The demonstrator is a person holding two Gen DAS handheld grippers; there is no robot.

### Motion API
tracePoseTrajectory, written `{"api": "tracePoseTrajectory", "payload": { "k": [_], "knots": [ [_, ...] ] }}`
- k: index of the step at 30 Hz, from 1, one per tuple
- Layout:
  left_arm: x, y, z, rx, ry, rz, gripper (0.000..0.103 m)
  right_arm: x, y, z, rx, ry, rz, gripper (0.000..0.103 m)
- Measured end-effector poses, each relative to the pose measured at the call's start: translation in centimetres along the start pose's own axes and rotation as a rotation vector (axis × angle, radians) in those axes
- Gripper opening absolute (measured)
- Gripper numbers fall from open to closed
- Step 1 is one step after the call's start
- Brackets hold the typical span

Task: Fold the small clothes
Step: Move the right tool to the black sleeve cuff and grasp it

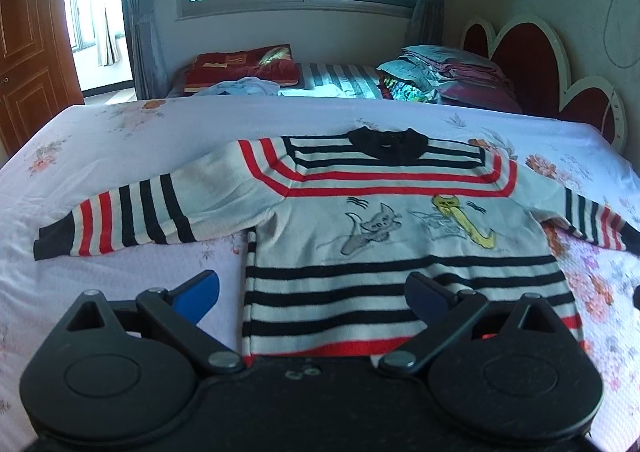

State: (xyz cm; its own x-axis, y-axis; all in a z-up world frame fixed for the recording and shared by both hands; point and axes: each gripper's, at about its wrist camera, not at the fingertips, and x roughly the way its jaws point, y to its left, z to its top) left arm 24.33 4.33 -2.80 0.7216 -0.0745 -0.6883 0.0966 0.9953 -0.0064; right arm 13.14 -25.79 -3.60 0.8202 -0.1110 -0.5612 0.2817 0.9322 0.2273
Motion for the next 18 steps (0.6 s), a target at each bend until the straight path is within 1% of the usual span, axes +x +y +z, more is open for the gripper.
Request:
{"api": "tracePoseTrajectory", "payload": {
  "k": [4,11,12,13,14,18],
  "knots": [
    [2.3,0.5,0.9,0.022,-0.007,0.019,0.1,1.8,-0.3,0.9,0.001,-0.009,-0.037,0.103],
    [6.2,-0.4,1.7,0.024,0.033,0.04,0.1,5.6,-3.2,2.6,0.012,0.007,-0.08,0.102],
    [6.7,-0.7,1.7,0.024,0.037,0.046,0.1,6.2,-3.8,2.9,0.012,0.008,-0.085,0.094],
    [7.3,-1.0,1.7,0.026,0.041,0.051,0.1,7.0,-4.6,3.2,0.012,0.015,-0.085,0.078],
    [7.8,-1.4,1.8,0.027,0.043,0.06,0.099,7.9,-5.4,3.5,0.015,0.027,-0.086,0.073],
    [9.6,-3.1,2.2,0.032,0.054,0.108,0.099,11.4,-9.6,4.6,0.058,0.064,-0.088,0.072]
  ]
}}
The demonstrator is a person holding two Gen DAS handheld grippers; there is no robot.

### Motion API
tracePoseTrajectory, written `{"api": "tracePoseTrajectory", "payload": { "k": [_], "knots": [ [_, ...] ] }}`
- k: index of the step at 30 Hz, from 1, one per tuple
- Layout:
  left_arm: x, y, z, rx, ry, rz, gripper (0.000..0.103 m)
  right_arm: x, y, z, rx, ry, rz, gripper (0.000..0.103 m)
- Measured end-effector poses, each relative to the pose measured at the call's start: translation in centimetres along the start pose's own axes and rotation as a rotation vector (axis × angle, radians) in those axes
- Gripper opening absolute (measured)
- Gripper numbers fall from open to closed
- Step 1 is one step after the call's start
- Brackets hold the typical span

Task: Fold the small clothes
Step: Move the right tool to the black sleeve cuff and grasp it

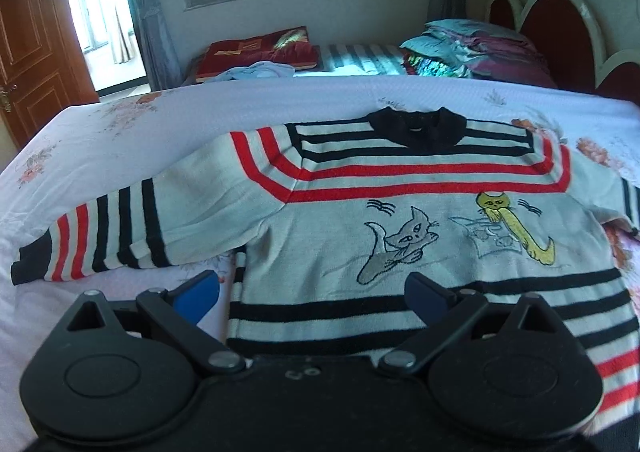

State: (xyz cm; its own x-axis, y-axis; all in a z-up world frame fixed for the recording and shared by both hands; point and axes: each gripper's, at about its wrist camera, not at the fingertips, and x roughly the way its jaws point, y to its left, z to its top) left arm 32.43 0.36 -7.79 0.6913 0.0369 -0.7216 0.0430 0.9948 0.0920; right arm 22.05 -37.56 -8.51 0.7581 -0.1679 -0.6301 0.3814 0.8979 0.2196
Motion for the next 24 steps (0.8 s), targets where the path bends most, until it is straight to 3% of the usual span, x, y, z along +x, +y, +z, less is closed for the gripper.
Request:
{"api": "tracePoseTrajectory", "payload": {
  "k": [10,21,23,24],
  "knots": [
    [3.7,-5.2,2.0,-0.01,0.025,0.02,0.098,7.9,-11.2,2.9,0.128,0.086,-0.122,0.072],
    [5.7,-8.0,3.4,-0.038,0.037,0.016,0.097,14.1,-18.1,3.5,0.271,0.163,-0.164,0.072],
    [5.7,-8.2,3.6,-0.029,0.038,0.02,0.097,14.8,-18.7,4.1,0.297,0.144,-0.168,0.067],
    [5.7,-8.2,3.6,-0.027,0.039,0.019,0.096,15.0,-19.0,4.3,0.312,0.129,-0.174,0.055]
  ]
}}
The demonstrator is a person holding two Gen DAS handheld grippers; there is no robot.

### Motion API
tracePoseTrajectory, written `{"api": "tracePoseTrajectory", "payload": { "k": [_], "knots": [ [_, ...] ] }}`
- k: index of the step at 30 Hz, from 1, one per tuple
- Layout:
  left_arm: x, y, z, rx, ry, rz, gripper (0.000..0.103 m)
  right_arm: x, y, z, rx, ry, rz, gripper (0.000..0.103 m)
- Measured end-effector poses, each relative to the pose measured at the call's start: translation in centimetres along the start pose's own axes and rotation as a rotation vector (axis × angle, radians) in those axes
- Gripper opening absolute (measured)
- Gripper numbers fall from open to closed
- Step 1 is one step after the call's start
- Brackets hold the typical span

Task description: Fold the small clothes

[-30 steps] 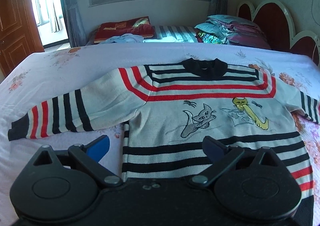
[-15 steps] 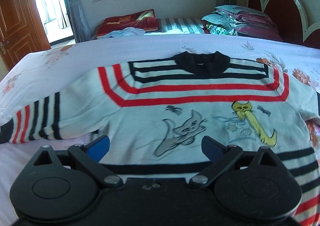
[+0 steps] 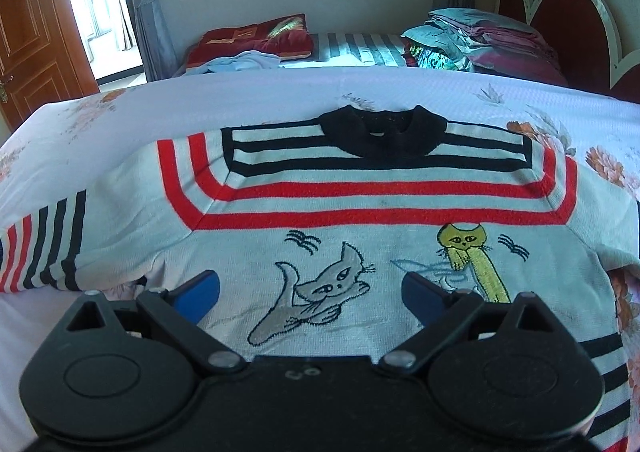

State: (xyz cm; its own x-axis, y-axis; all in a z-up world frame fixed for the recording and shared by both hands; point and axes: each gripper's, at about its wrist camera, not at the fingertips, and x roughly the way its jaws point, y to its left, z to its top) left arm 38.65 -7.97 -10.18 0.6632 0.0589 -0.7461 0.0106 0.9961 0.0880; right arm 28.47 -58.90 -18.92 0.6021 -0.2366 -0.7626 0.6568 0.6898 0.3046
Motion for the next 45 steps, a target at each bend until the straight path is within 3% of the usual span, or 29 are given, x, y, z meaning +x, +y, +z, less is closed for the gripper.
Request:
{"api": "tracePoseTrajectory", "payload": {
  "k": [1,4,7,12,19,24,31,32,34,36,42,45],
  "knots": [
    [-0.1,0.0,0.0,0.0,-0.001,-0.002,0.096,0.3,-0.2,0.4,0.022,-0.008,0.001,0.041],
    [-0.2,0.0,0.1,-0.001,-0.013,-0.019,0.096,0.9,-0.8,1.1,0.103,-0.024,0.008,0.017],
    [-0.2,0.0,0.2,0.004,-0.022,-0.045,0.096,0.5,-0.5,1.3,0.101,-0.062,0.018,0.009],
    [-0.1,0.2,0.6,0.005,-0.031,-0.067,0.096,-2.1,3.0,1.7,-0.006,-0.173,0.081,0.008],
    [-0.2,3.4,1.5,-0.068,-0.042,-0.092,0.096,-6.4,15.7,0.0,-0.267,-0.234,0.316,0.007],
    [0.2,7.1,1.9,-0.099,-0.062,-0.096,0.097,-7.1,26.3,-6.2,-0.42,-0.146,0.502,0.008],
    [1.6,10.8,2.1,-0.14,-0.034,-0.175,0.098,-4.7,35.2,-15.3,-0.548,0.087,0.608,0.009],
    [2.0,11.0,2.2,-0.153,-0.018,-0.201,0.098,-4.5,35.8,-15.9,-0.557,0.105,0.597,0.013],
    [2.9,11.0,2.2,-0.179,0.022,-0.272,0.098,-4.9,35.8,-16.6,-0.561,0.115,0.597,0.035],
    [4.0,10.3,2.3,-0.199,0.068,-0.354,0.098,-5.8,34.7,-16.4,-0.554,0.091,0.593,0.043],
    [7.9,6.0,1.5,-0.226,0.189,-0.513,0.096,-8.3,29.1,-15.8,-0.587,-0.003,0.462,0.043],
    [9.2,4.6,0.9,-0.277,0.201,-0.537,0.095,-8.0,26.2,-15.3,-0.595,-0.025,0.36,0.043]
  ]
}}
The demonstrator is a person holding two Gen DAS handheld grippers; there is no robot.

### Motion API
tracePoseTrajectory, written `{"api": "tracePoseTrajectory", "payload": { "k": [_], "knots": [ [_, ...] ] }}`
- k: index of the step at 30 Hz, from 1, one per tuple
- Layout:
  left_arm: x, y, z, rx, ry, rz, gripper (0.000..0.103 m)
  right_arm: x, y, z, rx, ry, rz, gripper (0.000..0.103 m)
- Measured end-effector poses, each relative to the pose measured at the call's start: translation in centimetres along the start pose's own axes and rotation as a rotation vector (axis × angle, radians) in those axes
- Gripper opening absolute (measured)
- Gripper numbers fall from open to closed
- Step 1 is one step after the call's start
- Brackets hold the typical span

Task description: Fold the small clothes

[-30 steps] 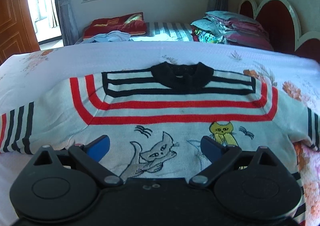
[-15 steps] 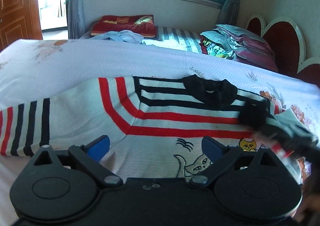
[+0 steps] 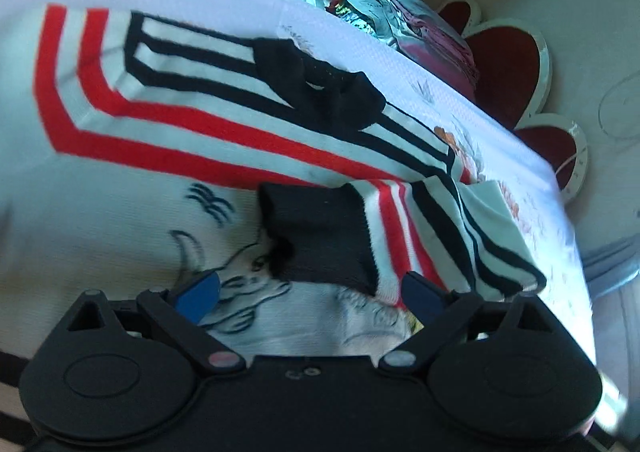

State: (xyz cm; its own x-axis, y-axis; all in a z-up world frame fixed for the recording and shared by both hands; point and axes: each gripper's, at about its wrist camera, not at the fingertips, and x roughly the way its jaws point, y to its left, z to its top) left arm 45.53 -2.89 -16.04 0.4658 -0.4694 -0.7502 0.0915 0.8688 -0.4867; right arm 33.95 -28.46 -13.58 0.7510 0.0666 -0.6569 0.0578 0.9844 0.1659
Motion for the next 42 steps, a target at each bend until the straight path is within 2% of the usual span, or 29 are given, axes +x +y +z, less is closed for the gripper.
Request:
{"api": "tracePoseTrajectory", "payload": {
  "k": [4,6,7,8,10,14,17,18,19,23,28,30,34,36,38,39,42],
  "knots": [
    [1.1,-0.6,-0.1,-0.006,-0.063,0.01,0.094,0.4,-3.4,-0.7,0.049,0.024,-0.101,0.043],
    [1.4,-1.1,-0.1,0.006,-0.086,0.024,0.09,0.7,-4.7,-0.6,0.072,0.033,-0.134,0.043],
    [1.4,-1.3,-0.1,0.018,-0.095,0.026,0.07,1.1,-5.1,-0.6,0.078,0.034,-0.142,0.043],
    [1.5,-1.4,0.0,0.039,-0.095,0.011,0.009,1.4,-5.5,-0.5,0.086,0.037,-0.148,0.043],
    [2.0,-0.9,0.4,0.027,-0.066,-0.009,0.007,2.1,-6.3,-0.3,0.111,0.044,-0.147,0.043],
    [1.7,-0.8,0.8,0.041,-0.091,-0.036,0.005,3.3,-7.0,0.3,0.134,0.067,-0.132,0.043],
    [-0.1,-0.7,1.9,0.042,-0.156,-0.064,0.005,4.2,-6.8,0.6,0.126,0.08,-0.117,0.043],
    [-1.0,-0.5,2.5,0.04,-0.187,-0.07,0.005,4.3,-6.8,0.7,0.128,0.076,-0.112,0.037],
    [-1.8,-0.3,3.0,0.039,-0.217,-0.071,0.005,4.4,-6.6,0.9,0.126,0.073,-0.107,0.017],
    [-4.7,2.0,4.6,0.032,-0.306,-0.02,0.005,4.2,-6.0,1.6,0.123,0.052,-0.097,0.017],
    [-3.0,6.0,3.6,0.0,-0.238,0.106,0.005,3.2,-4.2,1.2,0.042,0.018,-0.088,0.015],
    [-1.8,6.4,2.9,0.008,-0.198,0.126,0.005,4.3,-4.5,0.4,0.035,0.075,-0.133,0.015],
    [-1.5,5.6,2.9,0.075,-0.202,0.169,0.007,4.2,-5.7,0.3,0.063,0.1,-0.107,0.015],
    [-2.1,5.3,3.3,0.073,-0.203,0.173,0.024,3.3,-6.3,0.5,0.08,0.106,-0.071,0.015],
    [-3.4,5.2,3.3,0.073,-0.25,0.194,0.056,1.9,-6.7,0.7,0.085,0.09,-0.05,0.019],
    [-4.2,5.3,2.8,0.074,-0.289,0.21,0.061,1.2,-6.7,1.0,0.089,0.072,-0.039,0.024],
    [-5.6,4.4,2.9,0.106,-0.352,0.21,0.062,0.8,-7.1,2.4,0.083,0.025,-0.033,0.042]
  ]
}}
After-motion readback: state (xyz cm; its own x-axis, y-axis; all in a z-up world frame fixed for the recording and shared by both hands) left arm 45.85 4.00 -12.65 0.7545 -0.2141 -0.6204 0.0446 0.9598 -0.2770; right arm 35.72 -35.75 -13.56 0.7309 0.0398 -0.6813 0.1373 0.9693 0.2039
